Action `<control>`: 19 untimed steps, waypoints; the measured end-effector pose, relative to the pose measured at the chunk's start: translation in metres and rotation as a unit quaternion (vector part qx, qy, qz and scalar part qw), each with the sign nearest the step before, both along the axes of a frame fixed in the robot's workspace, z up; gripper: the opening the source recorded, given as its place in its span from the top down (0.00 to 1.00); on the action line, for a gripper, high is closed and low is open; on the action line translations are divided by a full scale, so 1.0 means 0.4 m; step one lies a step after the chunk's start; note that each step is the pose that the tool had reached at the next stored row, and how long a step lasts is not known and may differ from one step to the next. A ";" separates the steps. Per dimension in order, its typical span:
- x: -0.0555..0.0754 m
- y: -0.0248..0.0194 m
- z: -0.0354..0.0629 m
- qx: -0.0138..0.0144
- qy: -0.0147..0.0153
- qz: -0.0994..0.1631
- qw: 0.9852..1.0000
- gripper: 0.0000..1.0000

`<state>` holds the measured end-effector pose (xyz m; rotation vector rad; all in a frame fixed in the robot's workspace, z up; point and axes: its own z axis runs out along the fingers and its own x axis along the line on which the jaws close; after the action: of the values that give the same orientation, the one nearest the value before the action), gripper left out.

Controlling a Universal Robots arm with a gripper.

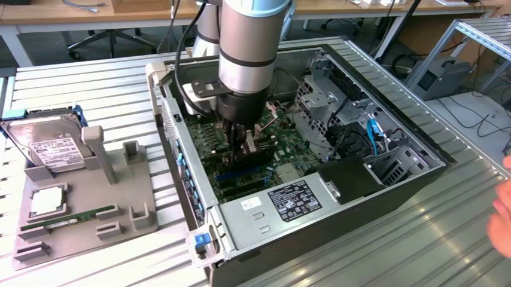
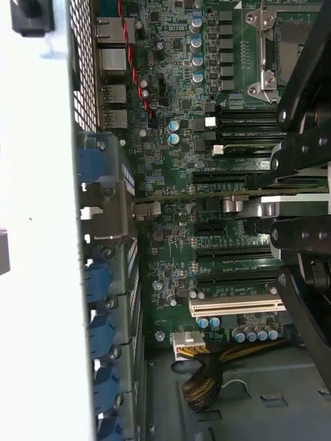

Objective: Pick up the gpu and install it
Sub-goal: 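Insert the gpu into the slot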

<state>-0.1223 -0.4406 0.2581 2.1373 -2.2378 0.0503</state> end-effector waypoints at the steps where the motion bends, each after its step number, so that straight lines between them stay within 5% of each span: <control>1: 0.000 0.000 0.000 0.000 0.000 0.000 1.000 0.73; 6: 0.000 0.000 -0.001 0.000 0.000 0.000 1.000 0.73; 7: 0.000 0.000 -0.005 -0.007 0.000 0.000 1.000 0.73; 8: 0.000 0.000 -0.009 -0.008 0.000 0.000 1.000 0.73; 19: 0.000 0.000 -0.002 -0.008 0.000 0.000 1.000 0.65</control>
<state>-0.1222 -0.4405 0.2572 2.1293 -2.2296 0.0687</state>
